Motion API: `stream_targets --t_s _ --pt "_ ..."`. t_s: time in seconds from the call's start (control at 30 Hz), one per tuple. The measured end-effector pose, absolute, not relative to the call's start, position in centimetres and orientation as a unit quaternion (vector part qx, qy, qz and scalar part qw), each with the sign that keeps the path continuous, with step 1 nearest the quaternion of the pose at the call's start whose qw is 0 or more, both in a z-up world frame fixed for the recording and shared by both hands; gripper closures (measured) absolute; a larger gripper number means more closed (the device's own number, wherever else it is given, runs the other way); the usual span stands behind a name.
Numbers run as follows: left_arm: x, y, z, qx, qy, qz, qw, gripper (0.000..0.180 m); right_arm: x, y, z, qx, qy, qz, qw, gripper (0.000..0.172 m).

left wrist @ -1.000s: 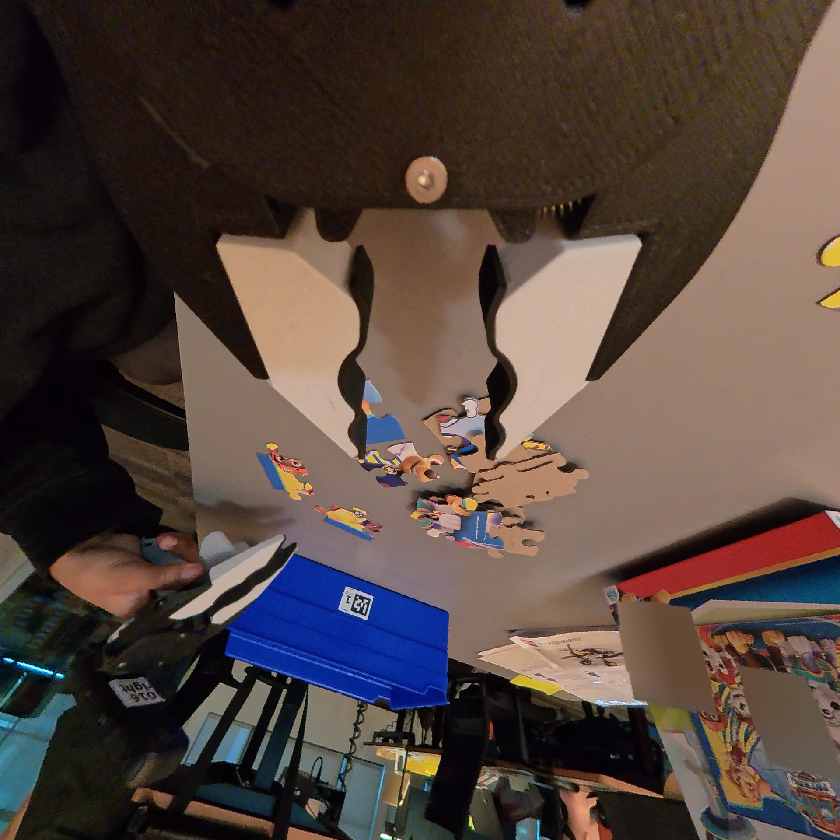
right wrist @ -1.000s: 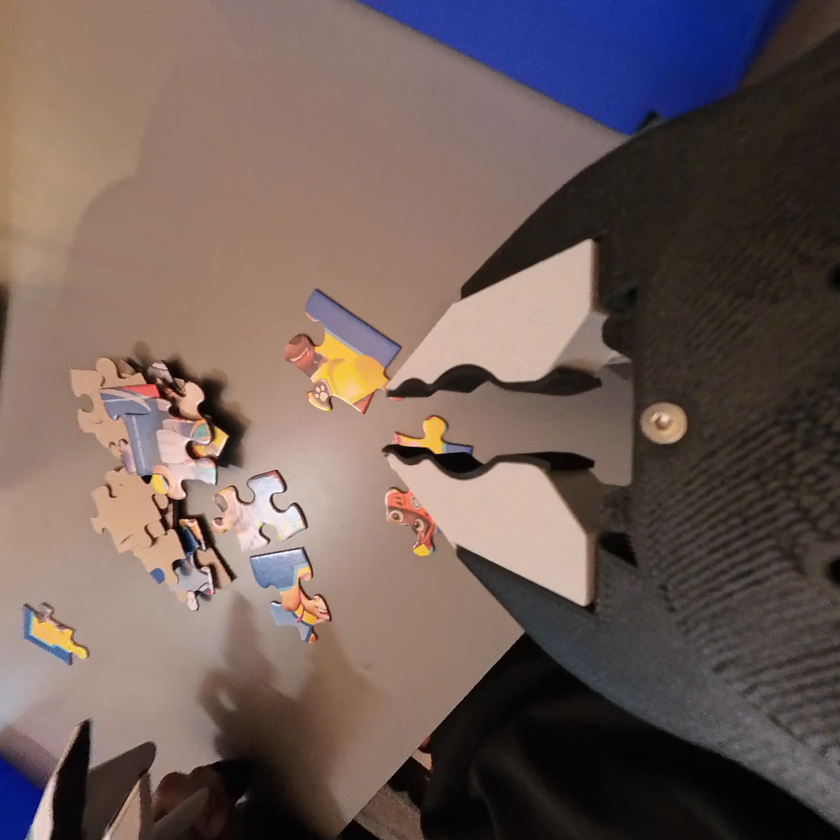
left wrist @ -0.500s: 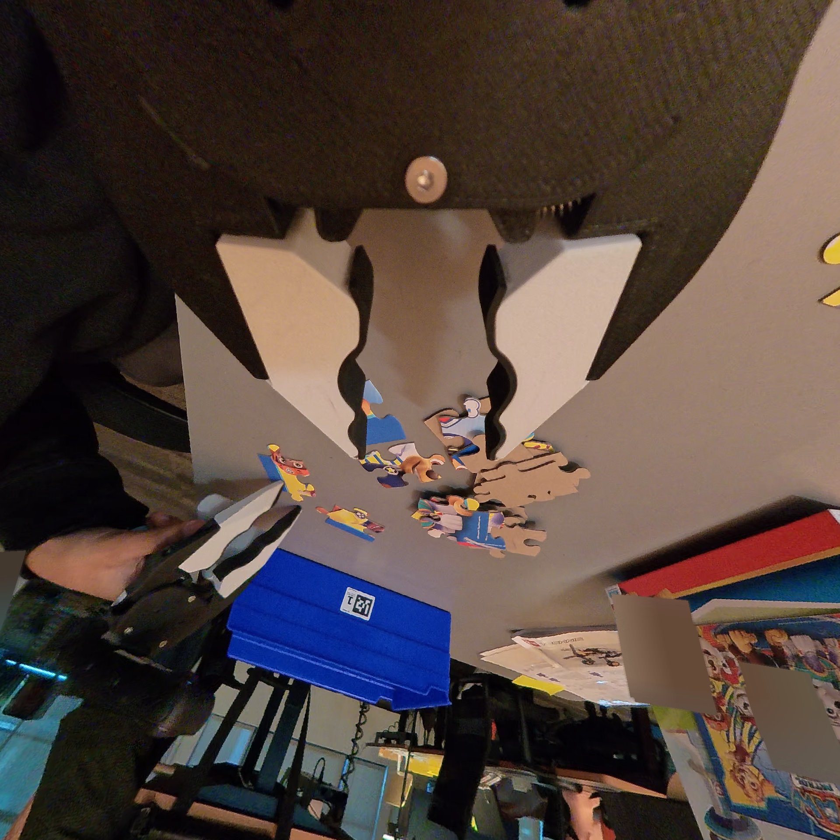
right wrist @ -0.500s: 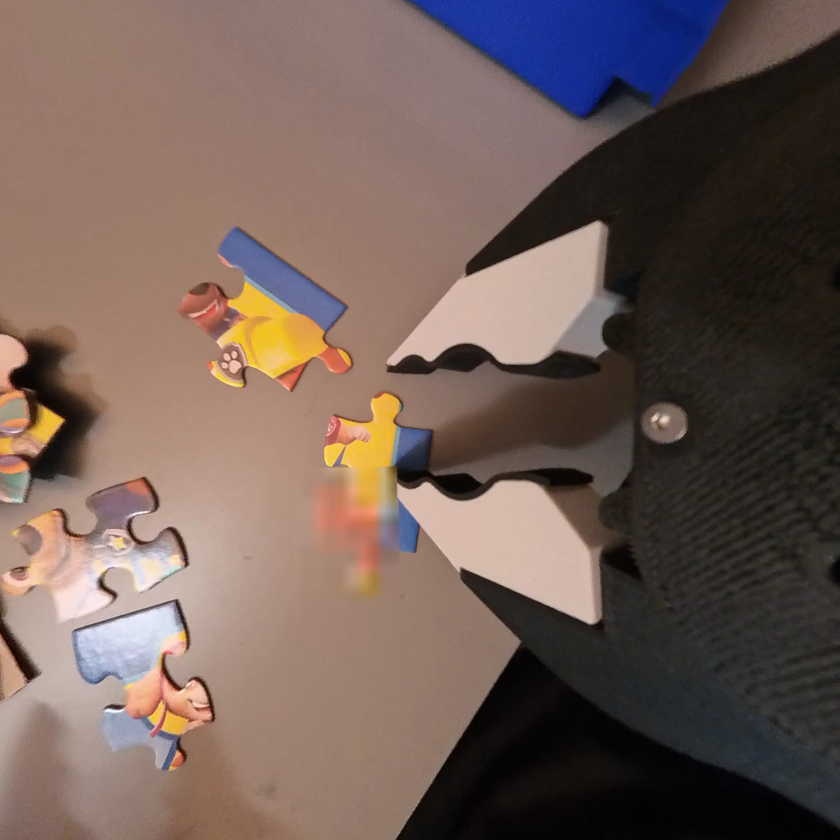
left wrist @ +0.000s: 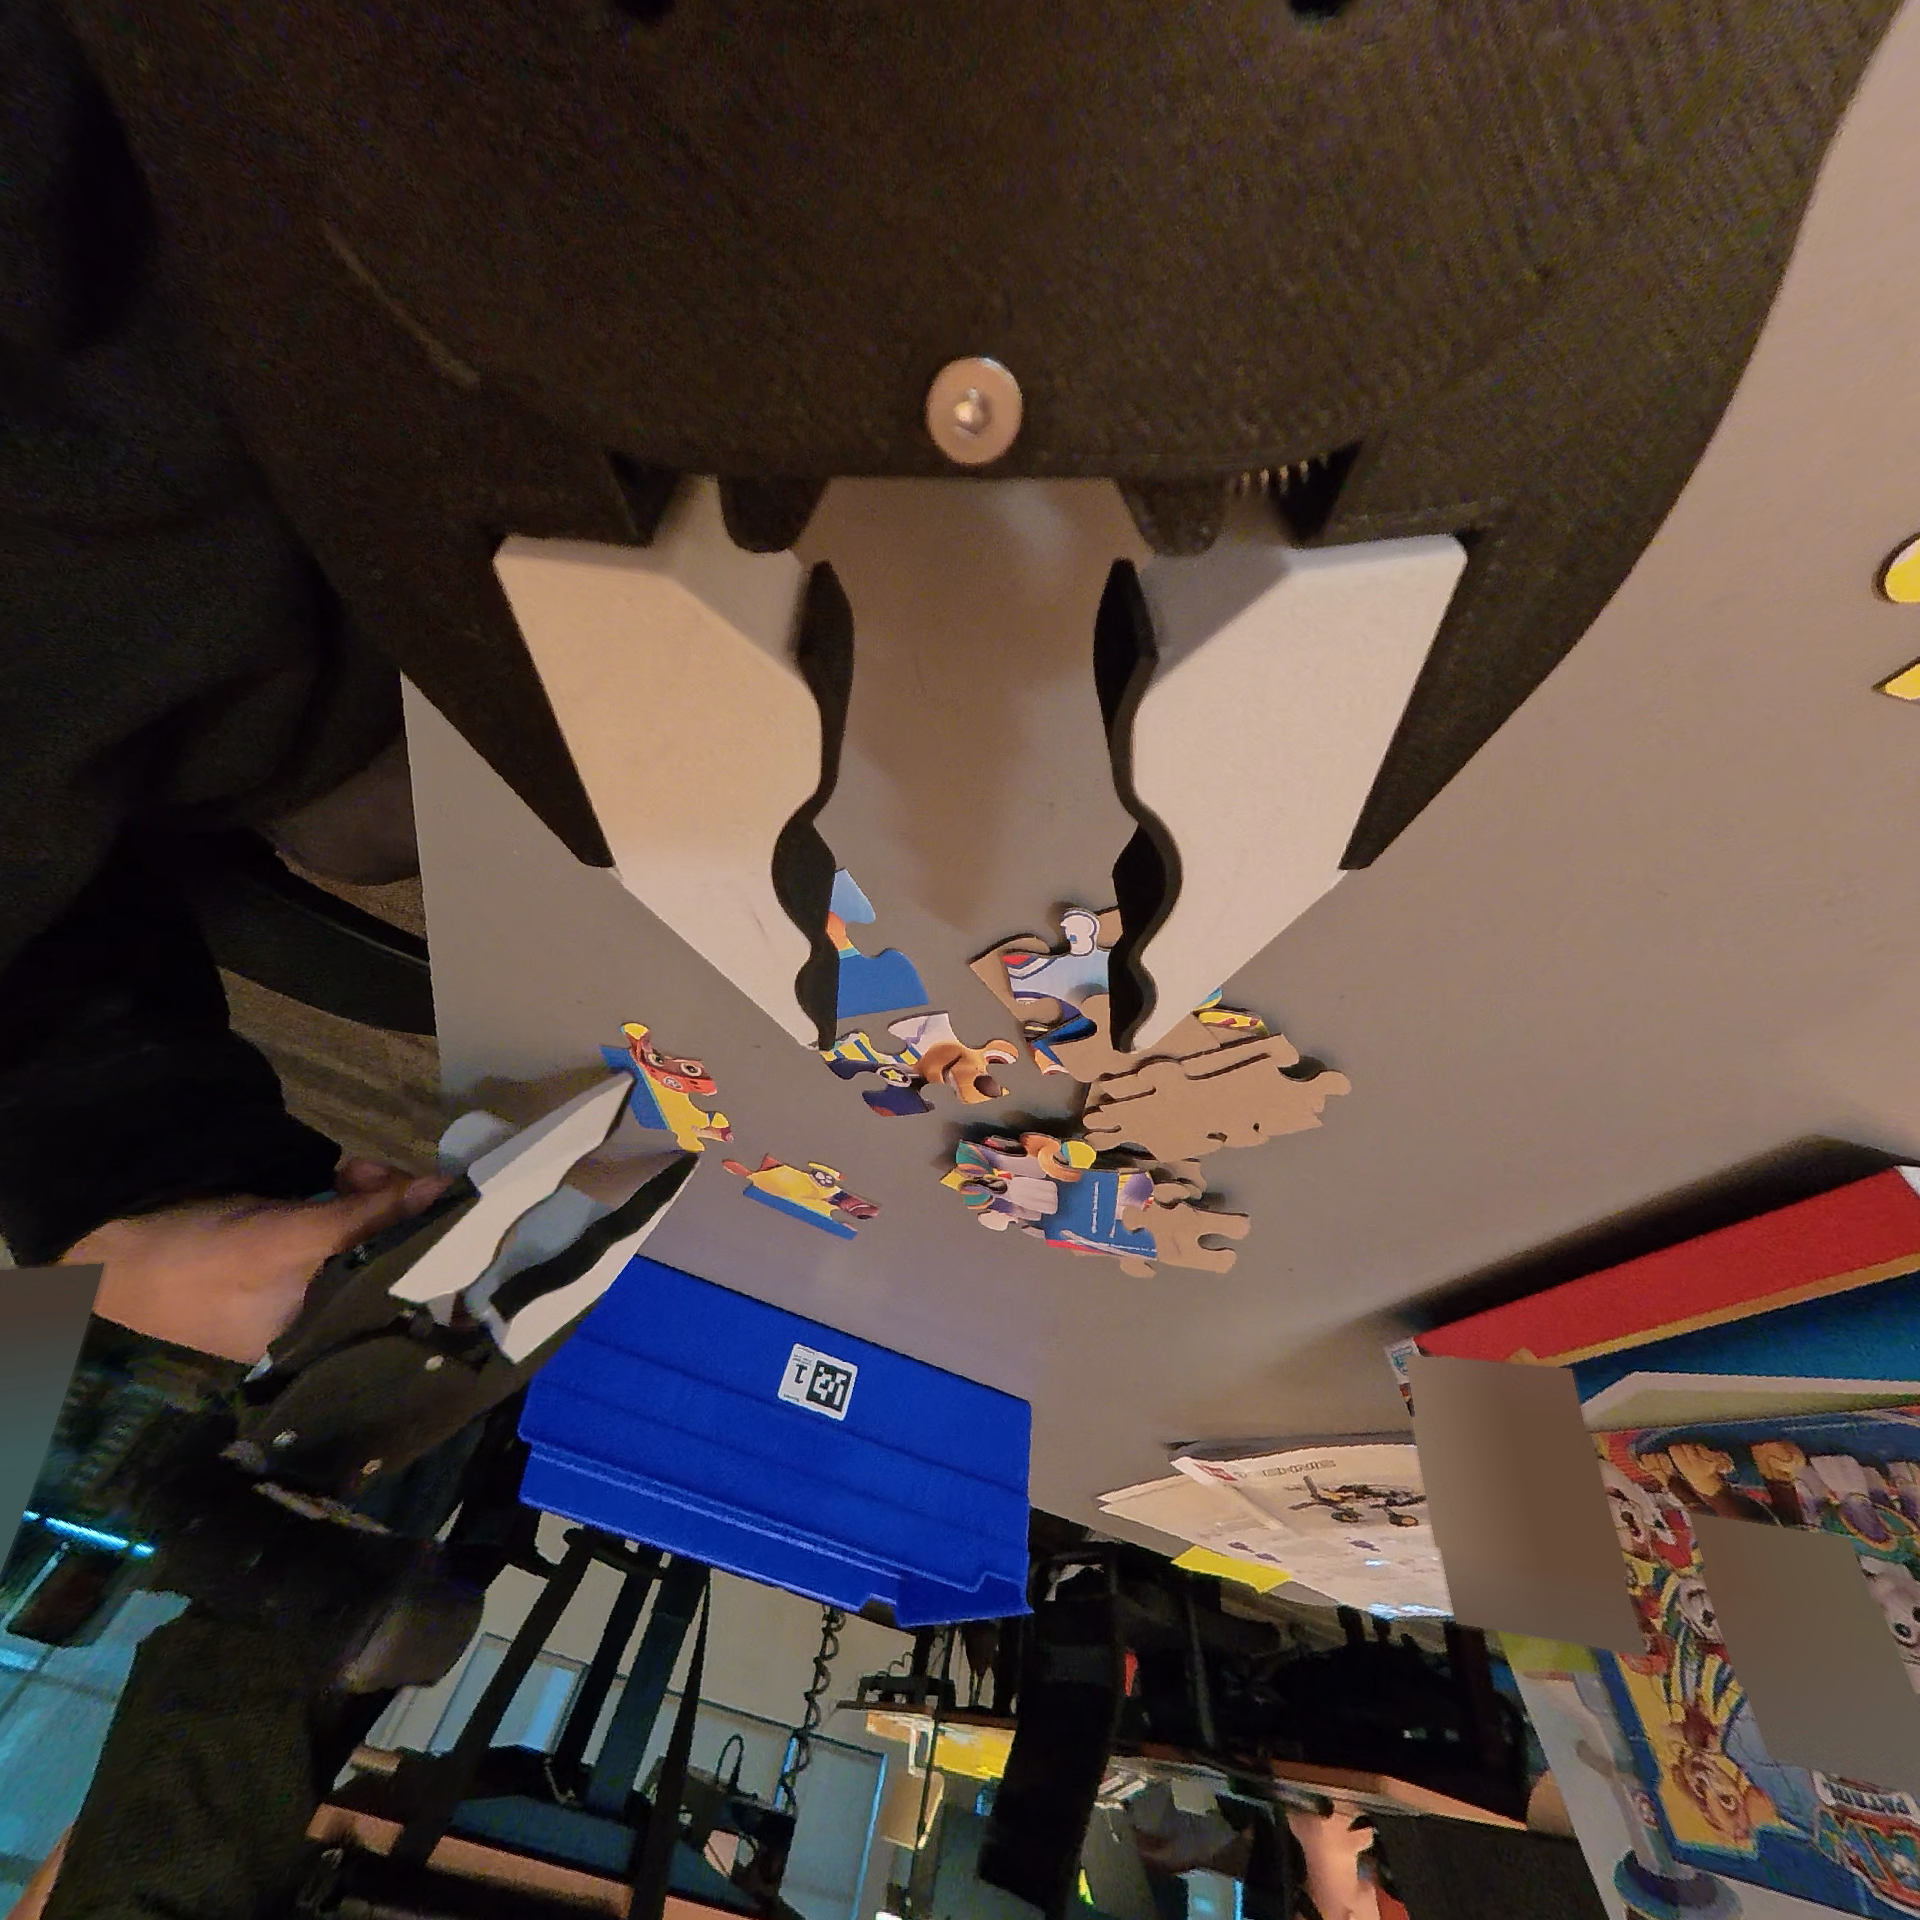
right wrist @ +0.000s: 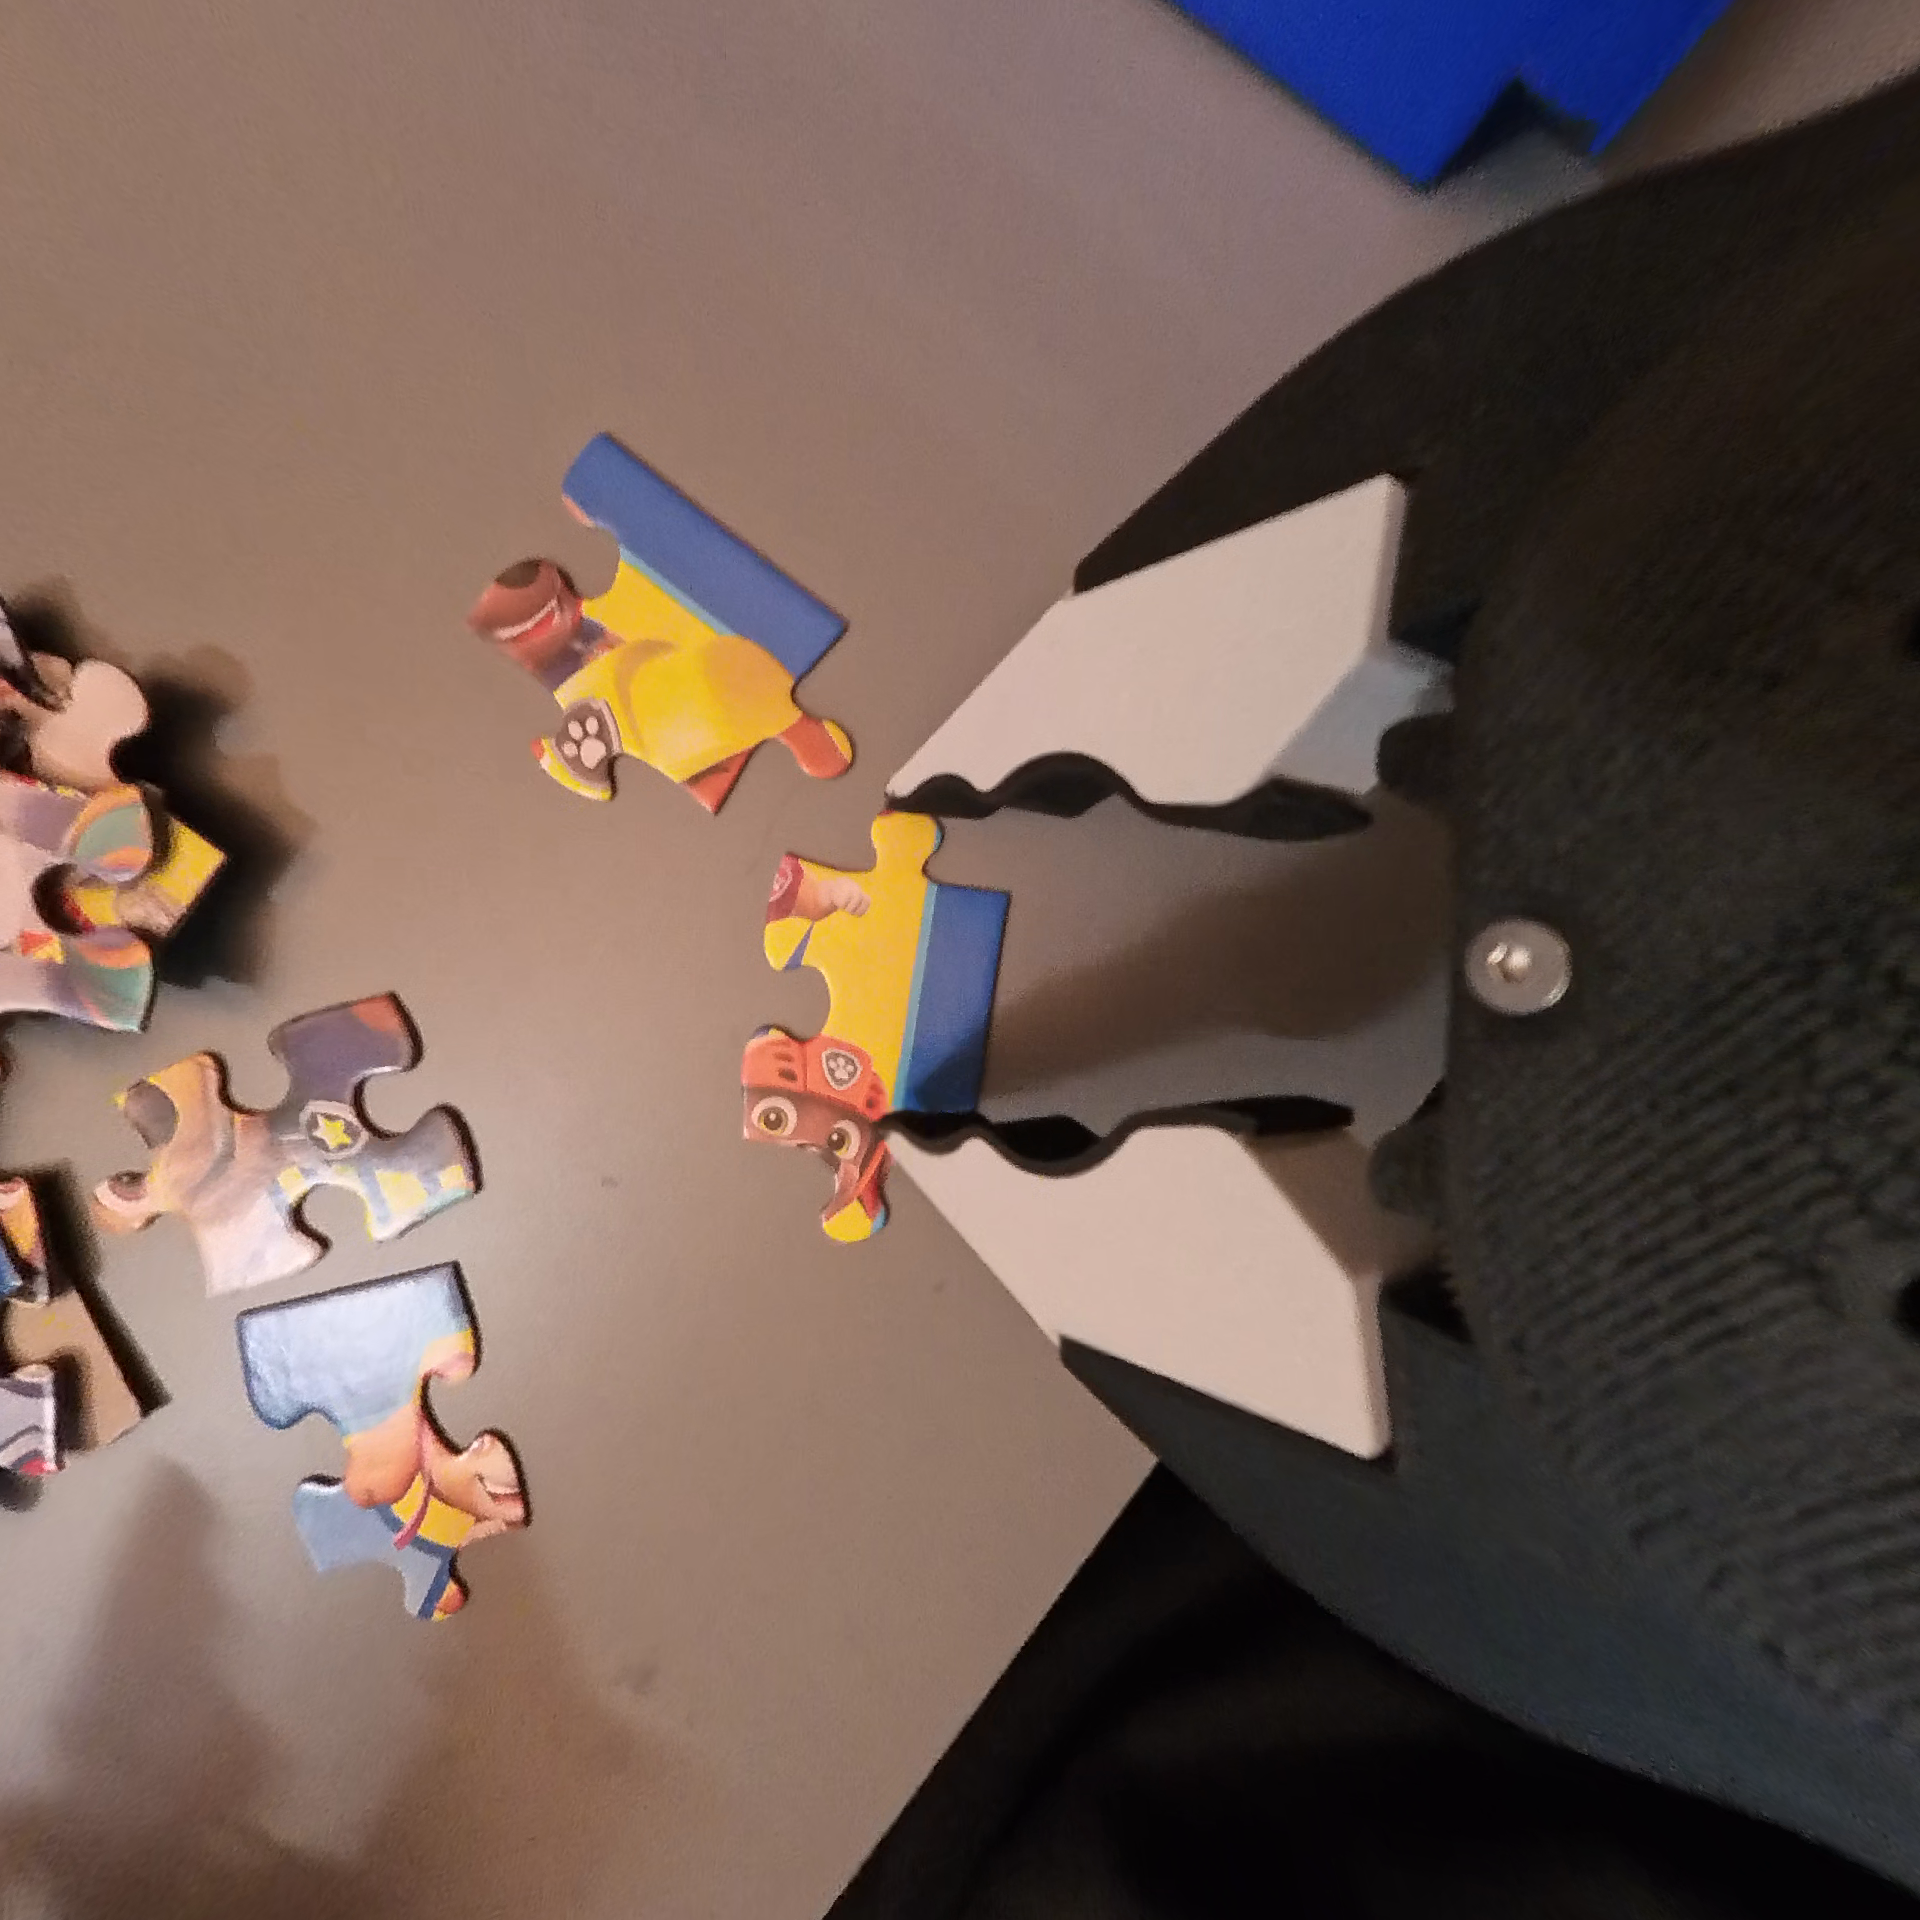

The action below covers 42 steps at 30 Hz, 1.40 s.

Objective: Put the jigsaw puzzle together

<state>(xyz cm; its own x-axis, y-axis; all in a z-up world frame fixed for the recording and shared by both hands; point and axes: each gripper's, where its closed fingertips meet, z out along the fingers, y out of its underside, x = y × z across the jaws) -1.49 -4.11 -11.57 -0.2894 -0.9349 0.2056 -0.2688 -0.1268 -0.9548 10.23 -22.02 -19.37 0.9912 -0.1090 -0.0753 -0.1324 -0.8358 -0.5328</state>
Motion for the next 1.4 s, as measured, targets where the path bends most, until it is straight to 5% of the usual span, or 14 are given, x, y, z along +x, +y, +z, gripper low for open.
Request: stream_targets --t_s 0.47,0.73,1.0,1.4 --pt "-1.5 -4.1 -11.5 -0.513 0.586 -0.546 0.309 0.13 6.1 -20.2 -17.8 -0.931 -0.039 0.038 0.361 0.123" --pt "-1.5 -4.9 -12.0 -0.505 0.609 -0.523 0.315 0.134 -1.3 -22.4 -19.2 -0.9 -0.14 0.064 0.408 0.112" --pt "-1.2 -7.9 -11.5 -0.481 0.619 -0.533 0.319 0.135 -1.8 -26.1 -18.9 -0.901 -0.133 0.095 0.402 0.133" --pt "-0.5 -15.6 -11.6 -0.441 0.667 -0.555 0.229 0.136 2.0 -23.6 -18.5 -0.898 -0.074 -0.022 0.432 0.09"
